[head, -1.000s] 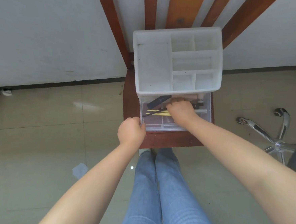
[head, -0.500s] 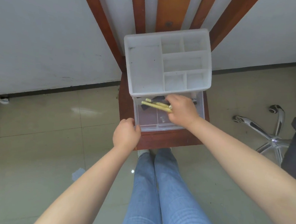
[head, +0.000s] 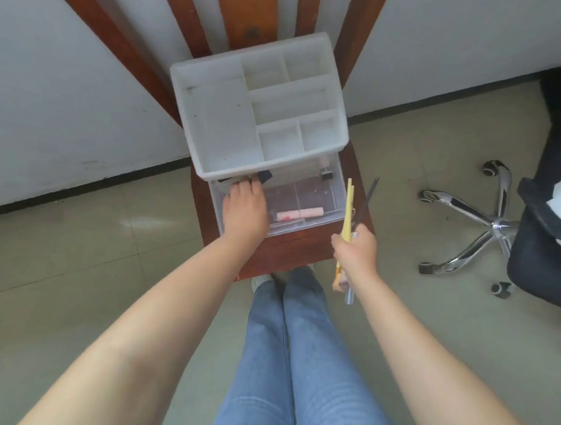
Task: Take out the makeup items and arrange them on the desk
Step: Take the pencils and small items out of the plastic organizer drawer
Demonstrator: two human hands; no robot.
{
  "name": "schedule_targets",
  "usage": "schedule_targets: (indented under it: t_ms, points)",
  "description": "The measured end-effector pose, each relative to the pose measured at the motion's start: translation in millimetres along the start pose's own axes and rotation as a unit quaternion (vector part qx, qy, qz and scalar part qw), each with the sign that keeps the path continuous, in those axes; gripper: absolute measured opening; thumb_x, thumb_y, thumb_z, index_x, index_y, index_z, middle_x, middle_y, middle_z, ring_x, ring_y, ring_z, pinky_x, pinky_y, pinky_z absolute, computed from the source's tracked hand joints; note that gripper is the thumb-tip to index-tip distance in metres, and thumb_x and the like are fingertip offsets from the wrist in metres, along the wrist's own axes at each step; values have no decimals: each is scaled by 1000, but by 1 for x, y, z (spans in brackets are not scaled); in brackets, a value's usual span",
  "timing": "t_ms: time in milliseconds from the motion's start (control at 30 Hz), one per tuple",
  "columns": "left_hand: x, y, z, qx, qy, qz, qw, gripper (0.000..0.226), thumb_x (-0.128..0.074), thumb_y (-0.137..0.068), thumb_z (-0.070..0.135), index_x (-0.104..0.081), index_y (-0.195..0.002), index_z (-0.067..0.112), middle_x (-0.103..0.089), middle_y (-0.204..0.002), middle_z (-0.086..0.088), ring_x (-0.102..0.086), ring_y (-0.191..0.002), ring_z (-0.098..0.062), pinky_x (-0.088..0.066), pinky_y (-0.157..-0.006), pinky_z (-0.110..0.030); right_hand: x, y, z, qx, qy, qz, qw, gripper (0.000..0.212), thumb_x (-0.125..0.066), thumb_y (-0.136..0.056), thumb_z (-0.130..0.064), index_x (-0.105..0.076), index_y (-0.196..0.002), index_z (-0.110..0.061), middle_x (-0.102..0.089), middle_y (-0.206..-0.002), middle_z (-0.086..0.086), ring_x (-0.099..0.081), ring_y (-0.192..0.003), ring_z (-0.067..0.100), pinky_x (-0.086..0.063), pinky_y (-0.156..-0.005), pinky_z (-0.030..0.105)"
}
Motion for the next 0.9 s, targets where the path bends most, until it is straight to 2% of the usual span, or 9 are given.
schedule_targets:
  t_ms: [133, 233, 367, 467, 567, 667, 733, 800, 900]
  points:
    - [-9, -10, 4, -27, -64, -33, 997, 41, -44, -88, 2, -38, -128, 0, -45, -128, -19, -42, -120, -35, -38, -95, -40, -16, -6, 6, -6, -18, -8, 1000, 33, -55, -83, -9, -33, -61, -21, -54, -81, 13, -60, -78, 30, -50, -71, 40]
    - [-14, -8, 14, -62, -24, -57, 996, 32, -46, -90, 6, -44, -121, -2, -43, -122, -20, -46, -112, -37, -41, -85, -41, -13, -10, 5, -7, -32, -9, 999, 32, -54, -85, -10, -34, -63, -20, -53, -77, 12, -55, -75, 26, -45, -65, 32]
    - [-16, -3, 39, -122, 16, -78, 989, 30, -48, -92, 20, -44, -114, 1, -47, -119, -17, -51, -101, -35, -37, -71, -35, 7, -8, -14, 101, 146, 39, 983, 8, -52, -81, -1, -54, -88, -5, -62, -91, 20, -57, -87, 37, -41, -66, 34]
    - [-25, -11, 52, -145, 20, -117, 982, 24, -50, -92, 23, -47, -107, 5, -55, -109, -15, -54, -96, -32, -36, -69, -33, 13, 2, -35, 251, 263, 117, 924, 29, -77, -48, 5, -59, -70, 0, -63, -66, 15, -61, -57, 33, -45, -47, 25]
    - [-23, -20, 62, -163, 6, -125, 979, 20, -52, -90, 22, -54, -100, 5, -57, -105, -14, -55, -94, -30, -36, -67, -31, 2, 4, -45, 335, 311, 93, 885, 42, -80, -21, 3, -56, -55, -7, -56, -48, 6, -54, -39, 24, -37, -37, 14]
    - [-22, -22, 72, -204, -54, -123, 970, 17, -52, -90, 18, -58, -99, 6, -58, -107, -12, -52, -102, -29, -41, -72, -33, 1, 3, -49, 383, 329, 91, 858, 30, -72, -30, 0, -58, -55, -9, -56, -50, 4, -54, -40, 23, -36, -39, 15]
    - [-22, -24, 74, -216, -89, -109, 966, 17, -49, -90, 17, -59, -99, 7, -60, -106, -11, -51, -104, -28, -45, -75, -35, 2, 7, -51, 423, 337, 107, 834, 10, -52, -49, -6, -59, -56, -10, -58, -54, 3, -54, -42, 22, -35, -41, 16]
    - [-22, -24, 74, -216, -113, -98, 965, 17, -49, -90, 17, -59, -101, 9, -60, -107, -10, -51, -104, -28, -46, -73, -34, 2, 8, -50, 450, 334, 118, 820, 21, -37, -55, -7, -58, -56, -11, -60, -57, 3, -53, -43, 22, -35, -41, 17]
    - [-14, -26, 71, -189, -117, -94, 971, 24, -51, -90, 19, -56, -111, 9, -54, -113, -10, -51, -105, -29, -45, -76, -35, 3, 12, -51, 479, 342, 132, 798, 19, -38, -60, -6, -57, -56, -11, -61, -61, 4, -52, -44, 22, -35, -42, 19]
Point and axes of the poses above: each hand's wrist, its own y-axis away from the middle knuckle, its own x-axis out of the back of the hand, z = x × y, the point moved 9 cm from there along -y, towards the middle knuckle
